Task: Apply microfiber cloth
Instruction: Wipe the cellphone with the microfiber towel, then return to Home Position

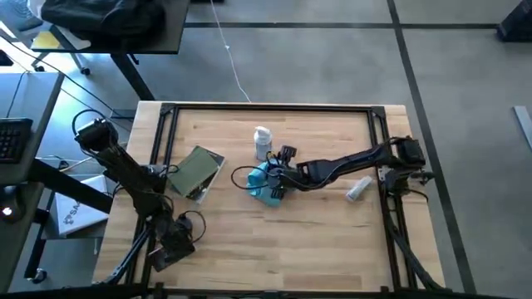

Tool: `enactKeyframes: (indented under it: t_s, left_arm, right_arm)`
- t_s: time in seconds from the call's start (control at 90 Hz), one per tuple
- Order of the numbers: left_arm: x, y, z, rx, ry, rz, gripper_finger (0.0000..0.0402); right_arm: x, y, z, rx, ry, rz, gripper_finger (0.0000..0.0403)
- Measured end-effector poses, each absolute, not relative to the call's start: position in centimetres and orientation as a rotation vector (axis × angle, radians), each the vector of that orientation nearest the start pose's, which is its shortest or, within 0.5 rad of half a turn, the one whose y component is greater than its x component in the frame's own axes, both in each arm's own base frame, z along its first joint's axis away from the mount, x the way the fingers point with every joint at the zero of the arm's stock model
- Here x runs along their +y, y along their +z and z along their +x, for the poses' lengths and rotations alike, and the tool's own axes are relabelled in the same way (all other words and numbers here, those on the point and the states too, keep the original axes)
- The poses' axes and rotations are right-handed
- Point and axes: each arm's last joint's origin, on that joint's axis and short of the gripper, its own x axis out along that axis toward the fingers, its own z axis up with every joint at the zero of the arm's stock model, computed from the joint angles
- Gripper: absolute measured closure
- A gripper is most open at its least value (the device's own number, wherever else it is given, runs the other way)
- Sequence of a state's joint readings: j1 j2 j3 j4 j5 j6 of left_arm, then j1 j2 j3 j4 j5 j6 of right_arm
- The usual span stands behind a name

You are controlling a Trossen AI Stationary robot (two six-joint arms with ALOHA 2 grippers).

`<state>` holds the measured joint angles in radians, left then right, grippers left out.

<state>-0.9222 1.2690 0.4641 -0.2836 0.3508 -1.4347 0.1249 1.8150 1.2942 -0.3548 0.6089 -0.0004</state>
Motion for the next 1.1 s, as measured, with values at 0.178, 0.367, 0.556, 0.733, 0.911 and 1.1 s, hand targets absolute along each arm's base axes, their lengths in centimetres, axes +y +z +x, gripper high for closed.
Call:
enactKeyframes:
  t_s: [0.178,0.367,0.556,0.733,0.911,1.1]
  left_arm:
    - [-15.3,14.4,10.9,1.578,-0.121,-0.717,0.0251]
    - [-13.5,15.7,11.1,1.341,-0.073,-0.581,0.0252]
    - [-11.7,18.1,10.8,0.923,-0.054,-0.316,0.0252]
    - [-9.2,20.5,9.7,0.679,0.001,-0.177,0.0252]
    - [-7.2,22.7,9.6,0.499,-0.022,-0.150,0.0272]
    - [-5.6,24.8,10.6,0.324,-0.031,-0.052,0.0316]
  right_arm:
    - [3.0,25.2,37.1,0.756,-0.447,-0.318,0.0116]
    - [2.9,27.8,36.3,0.693,-0.407,-0.423,0.0116]
    - [1.6,27.8,33.4,0.571,-0.361,-0.405,0.0131]
    - [-0.4,27.3,27.4,0.369,-0.382,-0.235,0.0157]
    - [-1.5,25.9,21.1,0.148,-0.525,-0.182,0.0173]
    - [-1.8,23.6,16.2,-0.054,-0.547,-0.072,0.0181]
